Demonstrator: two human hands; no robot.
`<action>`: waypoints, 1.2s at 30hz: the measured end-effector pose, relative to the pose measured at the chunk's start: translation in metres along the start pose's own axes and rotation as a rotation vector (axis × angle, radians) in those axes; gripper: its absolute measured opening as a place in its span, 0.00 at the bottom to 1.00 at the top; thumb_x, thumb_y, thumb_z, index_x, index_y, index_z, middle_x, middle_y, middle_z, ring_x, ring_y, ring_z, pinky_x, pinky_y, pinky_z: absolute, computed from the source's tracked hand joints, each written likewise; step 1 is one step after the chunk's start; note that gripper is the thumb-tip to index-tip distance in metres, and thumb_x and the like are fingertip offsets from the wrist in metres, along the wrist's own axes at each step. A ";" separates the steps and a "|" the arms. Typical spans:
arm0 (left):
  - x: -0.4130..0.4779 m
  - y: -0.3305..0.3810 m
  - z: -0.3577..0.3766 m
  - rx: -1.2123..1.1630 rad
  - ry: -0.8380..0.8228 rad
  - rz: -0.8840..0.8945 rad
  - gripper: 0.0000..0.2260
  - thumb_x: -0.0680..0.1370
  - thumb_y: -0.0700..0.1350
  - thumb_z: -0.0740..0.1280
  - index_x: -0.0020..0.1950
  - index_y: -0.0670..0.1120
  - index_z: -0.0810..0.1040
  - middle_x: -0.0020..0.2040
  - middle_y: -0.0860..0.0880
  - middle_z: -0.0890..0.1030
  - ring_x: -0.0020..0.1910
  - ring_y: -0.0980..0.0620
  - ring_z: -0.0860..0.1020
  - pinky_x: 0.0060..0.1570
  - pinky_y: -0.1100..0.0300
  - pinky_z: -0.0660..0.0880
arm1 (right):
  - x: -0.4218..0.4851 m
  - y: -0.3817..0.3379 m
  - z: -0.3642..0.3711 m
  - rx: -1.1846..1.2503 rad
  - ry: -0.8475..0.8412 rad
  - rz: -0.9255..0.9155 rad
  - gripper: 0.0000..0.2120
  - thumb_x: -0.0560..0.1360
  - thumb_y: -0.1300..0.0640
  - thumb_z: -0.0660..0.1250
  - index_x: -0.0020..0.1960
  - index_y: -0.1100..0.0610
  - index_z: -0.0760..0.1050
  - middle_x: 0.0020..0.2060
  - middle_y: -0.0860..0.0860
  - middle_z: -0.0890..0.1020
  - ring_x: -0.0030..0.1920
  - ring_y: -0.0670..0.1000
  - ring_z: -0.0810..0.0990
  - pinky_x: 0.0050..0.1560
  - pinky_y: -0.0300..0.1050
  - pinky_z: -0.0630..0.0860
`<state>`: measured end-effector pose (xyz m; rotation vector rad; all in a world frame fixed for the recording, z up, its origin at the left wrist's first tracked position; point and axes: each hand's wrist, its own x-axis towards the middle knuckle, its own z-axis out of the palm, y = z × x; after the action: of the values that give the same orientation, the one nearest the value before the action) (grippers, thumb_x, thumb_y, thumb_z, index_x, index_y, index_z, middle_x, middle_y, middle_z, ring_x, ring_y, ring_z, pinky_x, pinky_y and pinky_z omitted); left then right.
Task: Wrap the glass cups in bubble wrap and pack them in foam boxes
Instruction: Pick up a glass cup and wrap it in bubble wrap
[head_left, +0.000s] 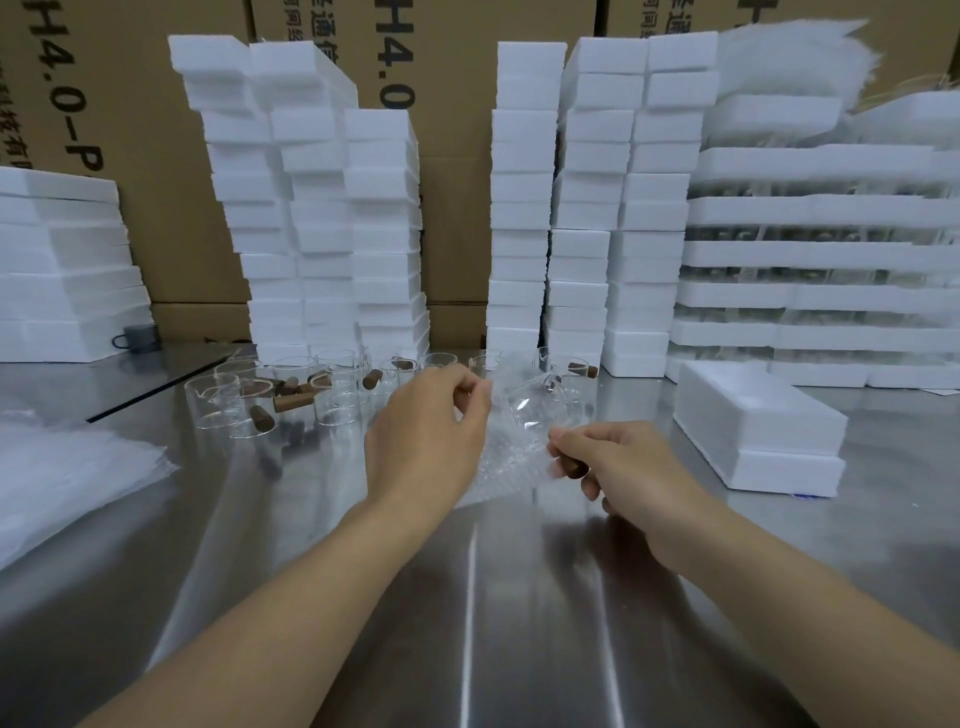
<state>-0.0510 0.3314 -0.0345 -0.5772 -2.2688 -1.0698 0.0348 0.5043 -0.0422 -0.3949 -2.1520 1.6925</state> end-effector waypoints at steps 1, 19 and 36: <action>-0.001 0.002 -0.001 -0.027 0.005 0.033 0.11 0.85 0.57 0.65 0.44 0.58 0.78 0.43 0.60 0.81 0.39 0.58 0.78 0.37 0.57 0.68 | 0.000 0.001 0.000 -0.013 0.007 -0.003 0.12 0.80 0.49 0.73 0.45 0.57 0.87 0.33 0.47 0.86 0.24 0.42 0.72 0.26 0.31 0.67; -0.017 0.039 -0.009 -0.150 0.208 0.607 0.09 0.84 0.51 0.68 0.58 0.52 0.86 0.54 0.54 0.80 0.56 0.52 0.75 0.57 0.53 0.72 | -0.001 -0.008 -0.009 0.111 -0.014 -0.095 0.16 0.77 0.68 0.65 0.39 0.48 0.79 0.29 0.46 0.76 0.27 0.44 0.68 0.29 0.37 0.67; 0.010 0.020 -0.028 -0.813 -0.292 -0.234 0.33 0.75 0.54 0.79 0.78 0.63 0.71 0.49 0.62 0.88 0.45 0.73 0.82 0.43 0.70 0.75 | -0.012 -0.010 -0.011 0.189 -0.153 -0.216 0.13 0.79 0.70 0.68 0.46 0.53 0.80 0.34 0.46 0.83 0.35 0.44 0.80 0.34 0.38 0.77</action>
<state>-0.0385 0.3222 -0.0020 -0.8298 -2.1012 -2.1745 0.0504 0.5063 -0.0315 0.0195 -2.0275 1.8296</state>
